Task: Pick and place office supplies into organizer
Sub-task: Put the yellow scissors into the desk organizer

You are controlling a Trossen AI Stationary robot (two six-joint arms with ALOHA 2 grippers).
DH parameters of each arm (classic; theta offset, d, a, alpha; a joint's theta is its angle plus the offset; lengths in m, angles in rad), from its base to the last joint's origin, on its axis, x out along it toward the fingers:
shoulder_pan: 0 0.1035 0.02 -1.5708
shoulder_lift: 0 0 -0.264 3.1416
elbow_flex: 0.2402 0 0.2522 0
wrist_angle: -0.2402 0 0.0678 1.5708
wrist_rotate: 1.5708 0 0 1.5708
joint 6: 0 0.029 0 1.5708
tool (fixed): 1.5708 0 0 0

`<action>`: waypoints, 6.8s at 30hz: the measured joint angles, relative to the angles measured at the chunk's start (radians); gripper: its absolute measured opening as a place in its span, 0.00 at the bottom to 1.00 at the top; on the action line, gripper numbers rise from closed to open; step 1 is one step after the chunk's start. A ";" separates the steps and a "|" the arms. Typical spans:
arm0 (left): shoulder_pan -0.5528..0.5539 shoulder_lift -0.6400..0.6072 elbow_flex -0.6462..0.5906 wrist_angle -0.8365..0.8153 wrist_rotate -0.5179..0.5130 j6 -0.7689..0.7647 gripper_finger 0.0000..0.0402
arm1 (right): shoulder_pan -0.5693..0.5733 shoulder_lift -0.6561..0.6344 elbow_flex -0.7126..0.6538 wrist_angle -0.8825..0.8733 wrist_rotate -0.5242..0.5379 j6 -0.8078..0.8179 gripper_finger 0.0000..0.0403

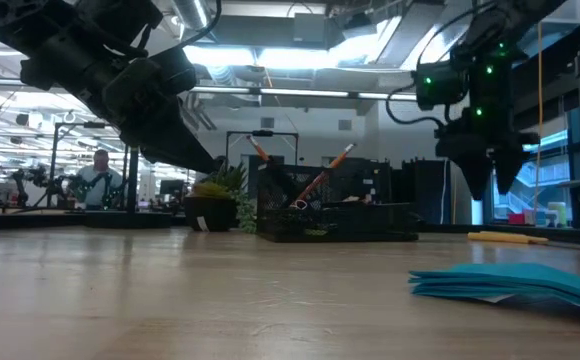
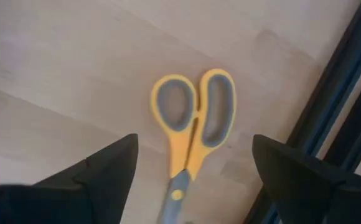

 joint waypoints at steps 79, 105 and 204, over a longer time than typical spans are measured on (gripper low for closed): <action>0.003 0.000 0.000 0.000 -0.055 0.010 0.24 | -0.116 0.000 -0.290 0.428 -0.011 -0.273 0.63; 0.003 0.000 0.000 0.000 -0.056 0.010 0.24 | -0.121 0.081 -0.281 0.424 -0.005 -0.238 0.63; 0.003 0.000 0.000 0.008 -0.082 0.008 0.24 | -0.008 -0.051 -0.214 0.419 -0.205 -0.327 0.47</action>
